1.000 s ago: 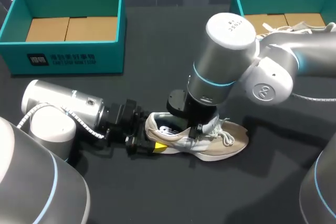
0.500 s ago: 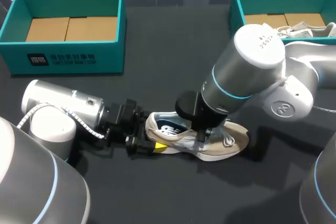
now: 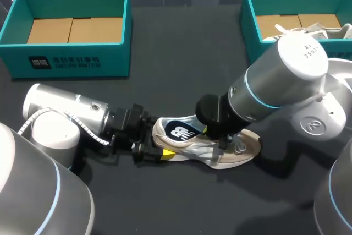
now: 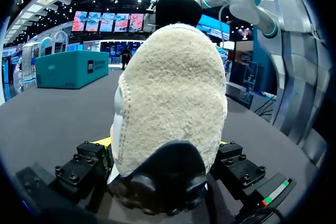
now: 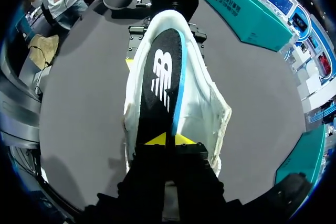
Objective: Take the shoe out of the shoebox, open the shoe tongue, remove and reinsert the insole, then place the shoe into the shoebox
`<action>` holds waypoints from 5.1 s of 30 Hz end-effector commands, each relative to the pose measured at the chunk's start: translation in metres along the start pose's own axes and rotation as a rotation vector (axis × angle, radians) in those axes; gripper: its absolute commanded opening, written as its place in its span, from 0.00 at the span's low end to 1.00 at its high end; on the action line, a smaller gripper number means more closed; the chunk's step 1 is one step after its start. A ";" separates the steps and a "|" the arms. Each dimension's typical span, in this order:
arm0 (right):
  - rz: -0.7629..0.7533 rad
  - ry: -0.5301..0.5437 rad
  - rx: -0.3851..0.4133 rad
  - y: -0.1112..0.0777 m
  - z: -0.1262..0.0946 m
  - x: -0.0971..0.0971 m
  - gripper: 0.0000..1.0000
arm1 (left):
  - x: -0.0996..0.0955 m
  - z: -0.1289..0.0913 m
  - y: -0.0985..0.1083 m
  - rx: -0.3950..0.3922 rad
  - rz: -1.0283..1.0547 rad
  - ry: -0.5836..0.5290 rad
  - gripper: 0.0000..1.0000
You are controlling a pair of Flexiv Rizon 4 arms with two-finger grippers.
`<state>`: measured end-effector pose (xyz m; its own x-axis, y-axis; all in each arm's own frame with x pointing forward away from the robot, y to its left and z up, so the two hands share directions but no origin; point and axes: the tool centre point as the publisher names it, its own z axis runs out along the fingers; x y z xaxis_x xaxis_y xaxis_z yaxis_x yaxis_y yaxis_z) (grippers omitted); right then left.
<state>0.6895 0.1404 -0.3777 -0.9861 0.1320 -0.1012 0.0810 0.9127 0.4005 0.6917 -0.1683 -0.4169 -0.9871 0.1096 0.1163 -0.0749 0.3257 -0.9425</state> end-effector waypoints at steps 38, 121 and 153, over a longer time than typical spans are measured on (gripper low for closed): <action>-0.310 0.063 -0.150 0.021 -0.019 -0.022 0.00 | -0.001 0.001 0.001 0.000 -0.001 0.000 0.00; -0.154 0.511 -0.152 0.073 -0.017 0.004 0.00 | -0.001 0.001 0.001 0.000 -0.001 0.000 0.00; -0.023 0.680 -0.193 0.081 -0.014 -0.002 0.33 | -0.001 0.001 0.001 0.000 -0.001 0.000 0.00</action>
<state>0.6923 0.2019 -0.3294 -0.8702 -0.2106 0.4455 0.0957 0.8146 0.5720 0.6920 -0.1679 -0.4174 -0.9872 0.1091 0.1167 -0.0754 0.3261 -0.9423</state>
